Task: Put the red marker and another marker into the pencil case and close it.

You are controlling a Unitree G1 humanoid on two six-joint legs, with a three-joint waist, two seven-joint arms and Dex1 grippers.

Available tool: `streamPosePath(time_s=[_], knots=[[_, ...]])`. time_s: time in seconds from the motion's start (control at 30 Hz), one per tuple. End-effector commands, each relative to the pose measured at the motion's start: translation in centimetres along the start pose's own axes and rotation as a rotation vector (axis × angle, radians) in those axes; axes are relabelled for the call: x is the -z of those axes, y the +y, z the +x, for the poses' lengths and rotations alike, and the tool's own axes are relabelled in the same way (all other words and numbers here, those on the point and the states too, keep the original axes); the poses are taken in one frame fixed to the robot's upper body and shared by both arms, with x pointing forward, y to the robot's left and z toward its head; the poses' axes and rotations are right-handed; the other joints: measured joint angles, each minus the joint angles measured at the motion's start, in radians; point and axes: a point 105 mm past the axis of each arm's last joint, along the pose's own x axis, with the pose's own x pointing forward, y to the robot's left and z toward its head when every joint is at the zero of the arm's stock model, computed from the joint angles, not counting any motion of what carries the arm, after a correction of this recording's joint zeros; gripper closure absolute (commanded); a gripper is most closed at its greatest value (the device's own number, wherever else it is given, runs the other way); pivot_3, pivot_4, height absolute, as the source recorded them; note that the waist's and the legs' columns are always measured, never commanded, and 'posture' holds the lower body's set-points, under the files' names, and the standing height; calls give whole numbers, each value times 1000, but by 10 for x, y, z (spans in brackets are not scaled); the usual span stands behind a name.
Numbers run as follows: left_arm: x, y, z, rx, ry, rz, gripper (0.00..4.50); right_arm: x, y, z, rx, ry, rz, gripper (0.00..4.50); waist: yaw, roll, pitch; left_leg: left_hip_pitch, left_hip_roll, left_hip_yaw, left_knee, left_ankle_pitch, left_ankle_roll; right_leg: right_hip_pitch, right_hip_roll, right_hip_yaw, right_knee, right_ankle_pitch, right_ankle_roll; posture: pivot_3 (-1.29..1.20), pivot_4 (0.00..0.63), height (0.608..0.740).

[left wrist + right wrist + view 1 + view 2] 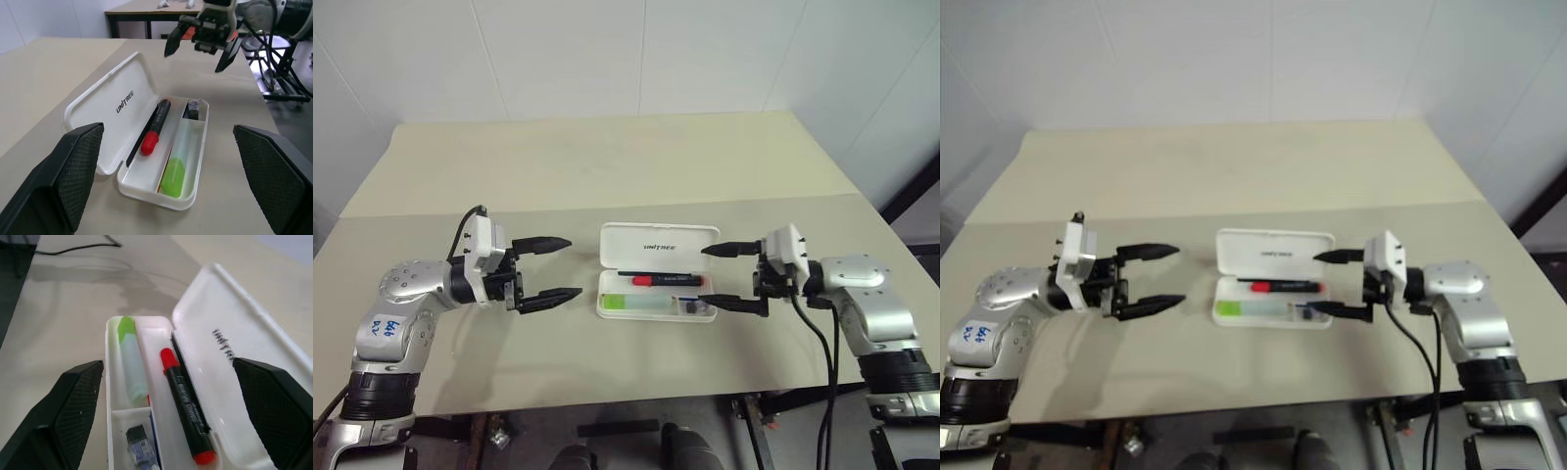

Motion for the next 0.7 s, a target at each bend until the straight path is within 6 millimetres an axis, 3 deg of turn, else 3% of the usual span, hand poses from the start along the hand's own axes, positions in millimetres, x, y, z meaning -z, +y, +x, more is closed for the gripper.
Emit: streamPosePath(time_s=[0.03, 0.1, 0.23, 0.47, 0.57, 0.7], knots=[[-14, 8, -7, -16, -45, 41, 185, -20, -6, -16, 69, -16, -53, 0, -2, 0, 0, 0, 0, 0, 0, 0, 0, 0, 0, 0, 0, 0, 0, 0, 150, 740], [-15, 11, -9, -20, -59, 34, 645, -22, -9, -26, 109, 0, -60, 0, -1, 0, 0, 0, 0, 0, 0, 0, 0, 0, 0, 0, 0, 0, 0, 0, 150, 740], [-12, 15, -14, -18, -63, 15, 2016, -24, -12, -38, 159, 10, -55, 0, -2, 0, 0, 0, 0, 1, 0, 0, 0, 0, 0, 0, 0, 0, 0, 0, 150, 740], [-6, 17, -13, -15, -70, -12, 4455, -23, -14, -40, 193, 10, -60, 0, -2, 0, 0, 0, 0, 1, 0, 0, 0, 0, 0, 0, 0, 0, 0, 0, 150, 740], [-5, 21, -9, -35, -65, 15, 4487, -22, -14, -39, 196, 13, -60, 0, -1, 0, 0, 0, 0, 1, 0, 0, 0, 0, 0, 0, 0, 0, 0, 0, 150, 740], [-3, 42, 5, -137, -74, 18, 4487, -22, -16, -40, 206, 19, -67, 0, 5, 0, 0, 0, 0, 0, 1, 0, 0, 0, 0, 0, -1, 0, 0, 0, 150, 740]])
